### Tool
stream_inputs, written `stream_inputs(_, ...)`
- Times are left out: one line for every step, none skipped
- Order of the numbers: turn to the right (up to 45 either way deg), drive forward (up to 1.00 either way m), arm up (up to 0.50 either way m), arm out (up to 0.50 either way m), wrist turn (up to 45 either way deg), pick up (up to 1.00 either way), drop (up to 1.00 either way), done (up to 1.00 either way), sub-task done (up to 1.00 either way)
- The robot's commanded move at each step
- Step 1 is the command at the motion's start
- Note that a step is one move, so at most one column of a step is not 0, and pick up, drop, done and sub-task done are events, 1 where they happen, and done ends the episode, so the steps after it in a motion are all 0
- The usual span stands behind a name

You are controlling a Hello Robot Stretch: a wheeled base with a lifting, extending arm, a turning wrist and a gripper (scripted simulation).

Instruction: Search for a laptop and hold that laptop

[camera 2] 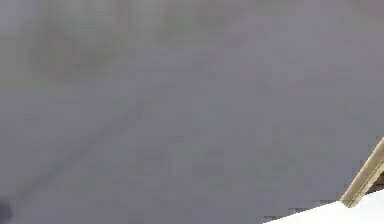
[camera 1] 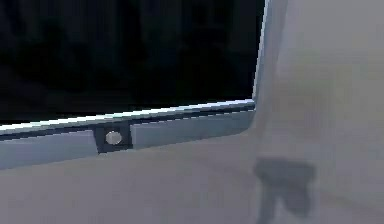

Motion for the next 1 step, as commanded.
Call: stream_inputs(-45.0, 0.00, 0.00, 0.00, 0.0, 0.00, 0.00, 0.00, 0.00)
